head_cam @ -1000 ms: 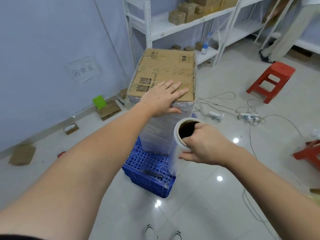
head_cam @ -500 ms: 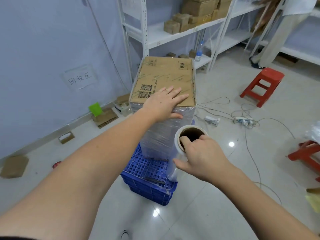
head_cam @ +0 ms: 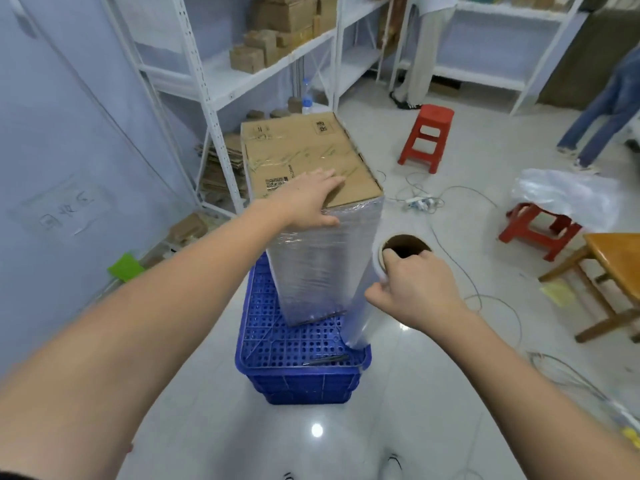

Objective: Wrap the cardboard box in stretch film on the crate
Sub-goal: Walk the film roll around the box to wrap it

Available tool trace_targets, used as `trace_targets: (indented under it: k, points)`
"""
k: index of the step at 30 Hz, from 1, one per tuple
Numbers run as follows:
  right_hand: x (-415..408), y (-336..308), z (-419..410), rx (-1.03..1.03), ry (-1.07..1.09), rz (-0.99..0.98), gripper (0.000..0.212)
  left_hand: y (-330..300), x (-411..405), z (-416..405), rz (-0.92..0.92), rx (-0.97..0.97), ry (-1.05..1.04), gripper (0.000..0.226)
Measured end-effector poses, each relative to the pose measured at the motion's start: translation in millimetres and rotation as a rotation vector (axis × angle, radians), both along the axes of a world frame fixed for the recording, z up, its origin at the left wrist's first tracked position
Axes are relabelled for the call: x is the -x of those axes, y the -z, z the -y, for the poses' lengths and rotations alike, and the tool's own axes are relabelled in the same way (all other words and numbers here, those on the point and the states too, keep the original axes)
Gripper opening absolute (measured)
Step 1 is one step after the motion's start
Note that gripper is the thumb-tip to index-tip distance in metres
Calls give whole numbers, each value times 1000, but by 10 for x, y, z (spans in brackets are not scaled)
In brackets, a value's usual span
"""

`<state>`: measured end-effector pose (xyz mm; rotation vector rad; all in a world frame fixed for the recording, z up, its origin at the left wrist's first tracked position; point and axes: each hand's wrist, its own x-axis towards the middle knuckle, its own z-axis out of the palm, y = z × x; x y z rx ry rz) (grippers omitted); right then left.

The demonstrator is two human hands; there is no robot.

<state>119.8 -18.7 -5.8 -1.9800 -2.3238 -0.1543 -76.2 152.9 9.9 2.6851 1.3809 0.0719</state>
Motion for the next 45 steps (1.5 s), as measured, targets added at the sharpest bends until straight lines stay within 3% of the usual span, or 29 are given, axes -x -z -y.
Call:
trace_targets:
  k: [6, 11, 21, 37, 45]
  points:
    - [111, 156, -28, -179, -6, 157, 62, 180, 393, 16, -128, -26, -27, 111]
    - [65, 230, -52, -228, -146, 78, 62, 288, 358, 21, -127, -143, -43, 93]
    - [18, 188, -4, -283, -316, 32, 54, 276, -5, 1, -102, -125, -119, 85]
    - [318, 151, -4, -198, -446, -22, 50, 305, -14, 13, -124, -161, -144, 84]
    - [322, 35, 18, -81, -418, 103, 55, 294, -6, 17, -128, -169, -141, 88]
